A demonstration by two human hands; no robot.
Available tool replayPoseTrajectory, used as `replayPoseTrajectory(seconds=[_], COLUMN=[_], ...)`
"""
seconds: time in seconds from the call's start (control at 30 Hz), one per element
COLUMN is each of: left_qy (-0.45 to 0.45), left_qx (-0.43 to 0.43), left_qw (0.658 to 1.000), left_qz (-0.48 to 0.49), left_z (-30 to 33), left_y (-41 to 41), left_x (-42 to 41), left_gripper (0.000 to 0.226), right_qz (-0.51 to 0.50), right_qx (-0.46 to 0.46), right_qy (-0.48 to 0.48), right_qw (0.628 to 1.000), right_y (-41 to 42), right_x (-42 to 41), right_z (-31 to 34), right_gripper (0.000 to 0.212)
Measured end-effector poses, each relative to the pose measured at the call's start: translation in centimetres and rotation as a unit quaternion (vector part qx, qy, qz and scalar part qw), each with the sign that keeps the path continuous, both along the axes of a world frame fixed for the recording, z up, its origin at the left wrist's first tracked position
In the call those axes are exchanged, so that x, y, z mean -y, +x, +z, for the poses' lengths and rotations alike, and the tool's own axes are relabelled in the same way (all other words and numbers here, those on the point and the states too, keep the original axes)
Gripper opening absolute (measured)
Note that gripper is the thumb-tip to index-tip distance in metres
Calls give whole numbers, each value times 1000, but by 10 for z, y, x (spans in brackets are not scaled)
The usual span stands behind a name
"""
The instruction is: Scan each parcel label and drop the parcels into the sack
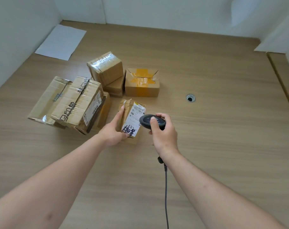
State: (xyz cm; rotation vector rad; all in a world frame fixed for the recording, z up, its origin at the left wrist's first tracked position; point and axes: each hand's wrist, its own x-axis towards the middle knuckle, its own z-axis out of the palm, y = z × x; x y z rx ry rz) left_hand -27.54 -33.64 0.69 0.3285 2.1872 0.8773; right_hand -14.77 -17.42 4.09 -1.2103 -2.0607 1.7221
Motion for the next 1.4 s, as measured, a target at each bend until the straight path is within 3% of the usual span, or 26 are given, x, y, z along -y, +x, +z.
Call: replayPoseTrajectory(seconds=[0.17, 0.33, 0.7, 0.87, 1.03, 1.17, 1.4], left_qy=[118, 145, 171, 191, 151, 137, 123], left_qx=[26, 11, -46, -89, -152, -173, -187], left_qw=[992, 989, 984, 976, 974, 969, 953], left_qz=[18, 27, 34, 61, 73, 108, 206], left_z=[22, 57, 112, 129, 155, 166, 168], left_y=[6, 17, 69, 112, 172, 220, 298], left_x=[-6, -17, -31, -37, -27, -3, 63], left_gripper=[125, 121, 125, 111, 88, 82, 83], right_qz=[-47, -105, -107, -43, 30, 92, 204], right_qx=[-63, -110, -157, -182, -194, -204, -212], right_qy=[8, -50, -39, 0, 22, 18, 8], right_qw=[997, 987, 981, 982, 980, 974, 956], right_y=[4, 10, 64, 104, 139, 166, 210], right_x=[-9, -12, -15, -29, -24, -5, 47], right_z=[36, 80, 137, 150, 149, 146, 149], right_gripper=[16, 10, 9, 10, 21, 27, 14])
